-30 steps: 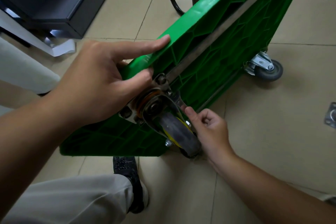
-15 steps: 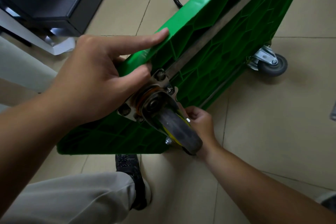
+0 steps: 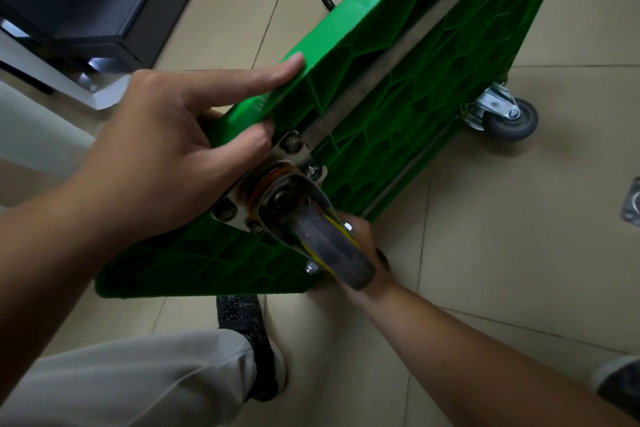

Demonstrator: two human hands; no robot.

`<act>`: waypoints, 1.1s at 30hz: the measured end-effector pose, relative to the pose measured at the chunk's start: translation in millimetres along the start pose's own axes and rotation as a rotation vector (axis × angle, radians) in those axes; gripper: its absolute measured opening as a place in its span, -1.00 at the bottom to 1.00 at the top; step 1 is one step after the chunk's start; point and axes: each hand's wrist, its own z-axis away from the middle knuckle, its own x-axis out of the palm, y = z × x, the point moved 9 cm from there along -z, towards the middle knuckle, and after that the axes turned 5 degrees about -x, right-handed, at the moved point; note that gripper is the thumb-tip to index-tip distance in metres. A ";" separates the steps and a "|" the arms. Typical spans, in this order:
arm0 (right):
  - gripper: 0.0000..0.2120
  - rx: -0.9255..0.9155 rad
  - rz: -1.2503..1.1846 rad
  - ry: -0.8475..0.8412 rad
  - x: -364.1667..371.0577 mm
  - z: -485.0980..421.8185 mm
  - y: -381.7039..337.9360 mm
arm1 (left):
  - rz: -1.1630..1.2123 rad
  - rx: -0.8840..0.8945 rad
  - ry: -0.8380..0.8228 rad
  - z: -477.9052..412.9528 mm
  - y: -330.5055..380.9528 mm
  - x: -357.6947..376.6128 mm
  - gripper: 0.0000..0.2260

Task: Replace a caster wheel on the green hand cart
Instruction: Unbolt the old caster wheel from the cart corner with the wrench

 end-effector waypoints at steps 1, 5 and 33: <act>-0.50 0.029 0.013 0.006 0.1 -3.5 5.0 | 0.001 -0.001 -0.003 -0.3 0.9 0.4 -0.57; -0.53 -0.134 0.145 0.233 -33.6 -9.9 -12.5 | 0.006 0.009 -0.028 -0.8 2.7 1.3 -0.54; -0.53 -0.365 0.118 0.301 -54.6 8.4 -30.4 | 0.047 0.019 -0.028 -0.9 8.6 0.6 -0.55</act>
